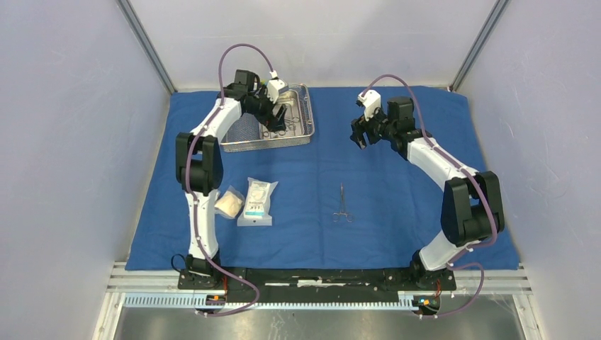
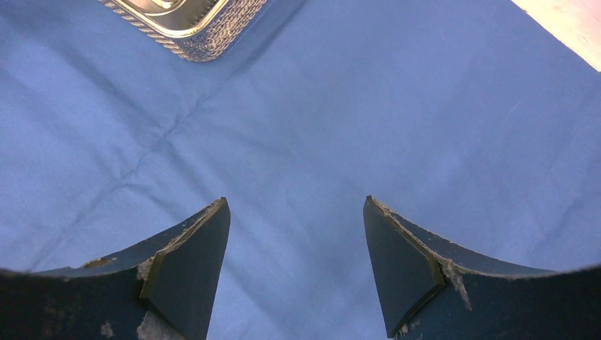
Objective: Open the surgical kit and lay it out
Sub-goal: Move the container from the surgical kit.
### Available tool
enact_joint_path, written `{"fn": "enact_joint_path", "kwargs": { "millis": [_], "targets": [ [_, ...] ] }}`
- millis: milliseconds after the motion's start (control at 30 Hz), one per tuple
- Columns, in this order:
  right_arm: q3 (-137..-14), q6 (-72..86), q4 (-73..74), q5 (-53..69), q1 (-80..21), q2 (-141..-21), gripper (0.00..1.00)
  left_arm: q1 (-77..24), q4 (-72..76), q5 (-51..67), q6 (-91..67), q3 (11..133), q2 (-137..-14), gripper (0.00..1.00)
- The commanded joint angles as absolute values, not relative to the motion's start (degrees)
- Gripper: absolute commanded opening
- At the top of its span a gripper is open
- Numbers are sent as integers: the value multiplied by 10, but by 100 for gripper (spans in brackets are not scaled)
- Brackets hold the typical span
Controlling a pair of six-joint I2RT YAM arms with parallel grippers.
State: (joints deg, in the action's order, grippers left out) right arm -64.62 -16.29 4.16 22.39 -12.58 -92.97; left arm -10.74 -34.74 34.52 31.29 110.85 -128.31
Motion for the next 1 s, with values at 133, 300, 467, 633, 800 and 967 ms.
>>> {"fn": "enact_joint_path", "kwargs": {
  "millis": [133, 300, 467, 633, 800, 967],
  "targets": [
    [-627, -156, 12, 237, -123, -885, 77, -108, -405, 395, 375, 1090, -1246, 100],
    [-612, -157, 4, 233, -123, -867, 78, -108, -450, 425, 417, 1096, -1252, 100],
    [-608, -158, 4, 232, -123, -860, 79, -112, -490, 420, 445, 1118, -1273, 100],
    [-607, -158, 4, 233, -123, -859, 79, -121, -492, 383, 465, 1112, -1281, 94],
    [-605, -159, 4, 232, -123, -858, 79, -128, -493, 353, 486, 1082, -1271, 75],
    [-605, -157, 4, 235, -122, -859, 80, -132, -493, 338, 501, 1042, -1244, 57]
  ]
}}
